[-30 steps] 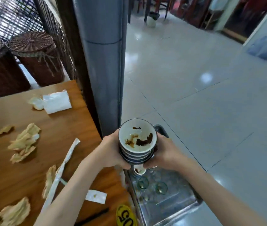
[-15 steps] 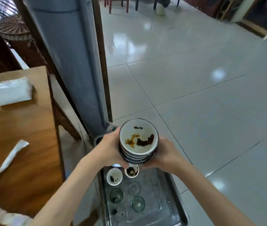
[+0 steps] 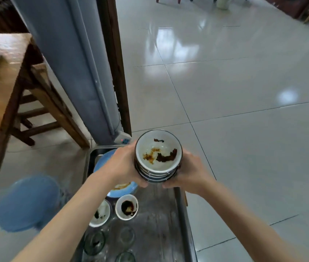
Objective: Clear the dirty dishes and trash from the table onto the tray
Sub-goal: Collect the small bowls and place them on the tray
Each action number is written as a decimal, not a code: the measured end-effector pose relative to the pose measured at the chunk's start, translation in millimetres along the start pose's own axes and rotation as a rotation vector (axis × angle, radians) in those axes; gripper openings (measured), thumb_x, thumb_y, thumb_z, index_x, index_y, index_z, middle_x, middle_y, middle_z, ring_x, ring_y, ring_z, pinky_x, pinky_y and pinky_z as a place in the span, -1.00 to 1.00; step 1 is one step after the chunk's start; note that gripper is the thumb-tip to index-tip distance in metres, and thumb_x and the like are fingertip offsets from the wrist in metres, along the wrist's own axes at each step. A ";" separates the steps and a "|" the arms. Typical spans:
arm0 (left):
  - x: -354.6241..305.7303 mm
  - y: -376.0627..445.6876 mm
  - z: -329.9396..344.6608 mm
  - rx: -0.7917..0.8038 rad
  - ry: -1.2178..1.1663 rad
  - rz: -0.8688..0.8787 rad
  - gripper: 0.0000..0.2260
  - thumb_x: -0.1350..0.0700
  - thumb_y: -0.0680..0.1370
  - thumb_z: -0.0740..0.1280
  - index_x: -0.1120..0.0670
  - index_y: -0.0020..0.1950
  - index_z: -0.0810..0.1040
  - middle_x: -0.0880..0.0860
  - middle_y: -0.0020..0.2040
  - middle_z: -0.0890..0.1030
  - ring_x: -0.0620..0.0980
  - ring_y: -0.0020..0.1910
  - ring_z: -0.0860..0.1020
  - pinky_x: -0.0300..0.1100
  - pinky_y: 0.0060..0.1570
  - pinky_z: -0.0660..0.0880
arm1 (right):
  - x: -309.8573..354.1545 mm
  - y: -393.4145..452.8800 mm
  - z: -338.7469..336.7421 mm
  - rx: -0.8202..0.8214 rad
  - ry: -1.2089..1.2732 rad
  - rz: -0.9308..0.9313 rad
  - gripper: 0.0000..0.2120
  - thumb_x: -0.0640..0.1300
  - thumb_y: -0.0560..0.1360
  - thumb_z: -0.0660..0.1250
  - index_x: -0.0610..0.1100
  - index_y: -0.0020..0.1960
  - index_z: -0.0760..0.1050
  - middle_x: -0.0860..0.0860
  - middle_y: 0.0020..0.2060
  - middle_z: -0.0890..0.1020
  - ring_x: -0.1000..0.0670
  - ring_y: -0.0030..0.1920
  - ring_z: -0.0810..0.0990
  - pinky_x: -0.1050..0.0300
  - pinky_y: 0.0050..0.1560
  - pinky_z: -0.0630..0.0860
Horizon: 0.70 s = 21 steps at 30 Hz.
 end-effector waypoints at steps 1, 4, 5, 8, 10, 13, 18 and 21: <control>4.1 7.0 5.0 0.002 0.015 0.000 -0.25 0.02 0.00 0.59 -0.12 0.14 0.41 -0.23 -0.09 0.50 -0.10 -0.01 0.48 -0.24 -0.04 0.41 | -6.6 7.2 2.7 0.001 0.006 -0.012 -0.19 -0.06 -0.01 0.61 0.09 0.20 0.42 0.27 -0.11 0.52 0.38 -0.12 0.43 0.59 -0.29 0.33; 14.3 24.7 18.6 0.017 0.086 -0.027 -0.23 -0.03 0.02 0.59 -0.06 0.20 0.43 -0.09 0.02 0.54 0.01 0.09 0.48 0.05 0.17 0.38 | -25.4 25.9 11.9 0.008 -0.001 -0.033 -0.20 -0.09 0.02 0.62 0.04 0.21 0.41 0.20 -0.07 0.55 0.27 -0.10 0.47 0.56 -0.27 0.34; 17.8 30.1 23.0 0.011 0.115 -0.041 -0.21 -0.05 0.02 0.59 -0.06 0.21 0.42 -0.08 0.04 0.52 0.02 0.11 0.45 0.07 0.21 0.33 | -31.5 31.4 14.9 0.006 0.000 -0.037 -0.20 -0.09 0.03 0.62 0.02 0.22 0.42 0.17 -0.05 0.56 0.22 -0.08 0.49 0.53 -0.25 0.34; 31.5 44.1 38.9 -0.002 0.184 -0.095 -0.13 -0.10 0.05 0.59 -0.08 0.30 0.33 -0.08 0.12 0.41 0.02 0.22 0.34 0.12 0.33 0.15 | -48.0 46.6 25.0 0.000 0.007 -0.052 -0.17 -0.11 0.03 0.62 0.01 0.26 0.40 0.15 -0.03 0.57 0.14 -0.02 0.52 0.45 -0.18 0.36; 41.4 52.2 51.3 0.010 0.210 -0.124 -0.07 -0.12 0.07 0.59 -0.08 0.36 0.26 -0.06 0.21 0.36 0.02 0.30 0.26 0.19 0.38 0.04 | -59.0 55.4 31.9 -0.006 0.013 -0.044 -0.14 -0.13 0.01 0.61 0.02 0.27 0.39 0.18 -0.05 0.55 0.16 -0.04 0.52 0.45 -0.19 0.36; 53.3 62.4 68.1 0.015 0.200 -0.133 -0.03 -0.12 0.08 0.59 -0.08 0.40 0.21 -0.06 0.28 0.31 0.01 0.35 0.18 0.24 0.41 -0.11 | -75.0 65.3 40.8 0.002 -0.005 -0.035 -0.12 -0.14 0.01 0.62 0.05 0.28 0.36 0.22 -0.07 0.53 0.16 -0.05 0.51 0.46 -0.21 0.34; 74.1 76.4 83.5 -0.002 0.205 -0.127 0.04 -0.12 0.10 0.59 -0.08 0.46 0.10 -0.06 0.41 0.17 -0.03 0.44 0.02 0.26 0.35 -0.27 | -87.6 80.8 52.7 -0.017 -0.088 -0.037 -0.14 -0.07 -0.01 0.61 0.04 0.26 0.39 0.21 -0.12 0.51 0.07 -0.02 0.51 0.11 0.04 0.47; 84.4 82.4 89.4 -0.012 0.223 -0.140 0.08 -0.14 0.08 0.59 -0.08 0.47 0.07 -0.09 0.42 0.11 -0.06 0.45 -0.05 0.26 0.33 -0.33 | -92.9 87.5 58.7 -0.039 -0.148 -0.041 -0.13 0.01 -0.01 0.59 0.03 0.26 0.38 0.18 -0.04 0.49 -0.01 0.15 0.41 -0.15 0.29 0.29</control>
Point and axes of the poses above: each hand's wrist, its own y-axis towards the middle knuckle, its own z-axis out of the palm, x = y × z, the point moved 1 cm from there along y, towards the middle knuckle
